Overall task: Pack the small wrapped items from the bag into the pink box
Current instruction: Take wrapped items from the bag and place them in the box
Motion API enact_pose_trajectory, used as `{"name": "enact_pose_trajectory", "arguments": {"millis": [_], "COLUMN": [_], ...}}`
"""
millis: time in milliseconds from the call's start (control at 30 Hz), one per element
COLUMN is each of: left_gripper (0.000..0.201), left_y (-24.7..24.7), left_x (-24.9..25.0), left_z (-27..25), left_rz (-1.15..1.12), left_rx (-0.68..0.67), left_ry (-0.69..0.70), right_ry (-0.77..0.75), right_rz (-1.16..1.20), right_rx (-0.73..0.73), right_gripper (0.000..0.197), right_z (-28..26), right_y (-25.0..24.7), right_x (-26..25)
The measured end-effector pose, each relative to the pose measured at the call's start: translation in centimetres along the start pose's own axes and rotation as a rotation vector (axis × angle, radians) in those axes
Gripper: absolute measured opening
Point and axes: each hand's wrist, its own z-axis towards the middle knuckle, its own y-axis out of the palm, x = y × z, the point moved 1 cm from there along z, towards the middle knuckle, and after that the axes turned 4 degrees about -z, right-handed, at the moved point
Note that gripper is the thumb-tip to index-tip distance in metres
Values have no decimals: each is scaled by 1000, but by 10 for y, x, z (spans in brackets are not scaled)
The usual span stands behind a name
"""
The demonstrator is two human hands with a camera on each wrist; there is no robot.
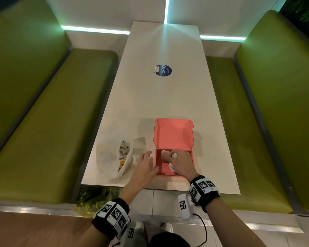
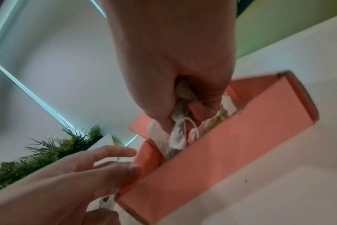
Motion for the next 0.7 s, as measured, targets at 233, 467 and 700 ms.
{"name": "enact_pose_trajectory", "arguments": {"millis": [233,467,700], "left_gripper": [51,49,53], "left_y": [7,8,5], "left_x": [-4,-3,1], "left_z": [4,3,0], "left_rz": [-71,-74,-18], "left_rx": [27,13,50], "left_ry": [-3,5,89], "right_ry": [26,117,143], "right_rz": [10,49,186], "right_rx": [67,71,171], "right_gripper": [22,17,10], "right_z": [5,6,-7], "right_y": [15,18,-13], "right_x": [-14,-21,-16]}}
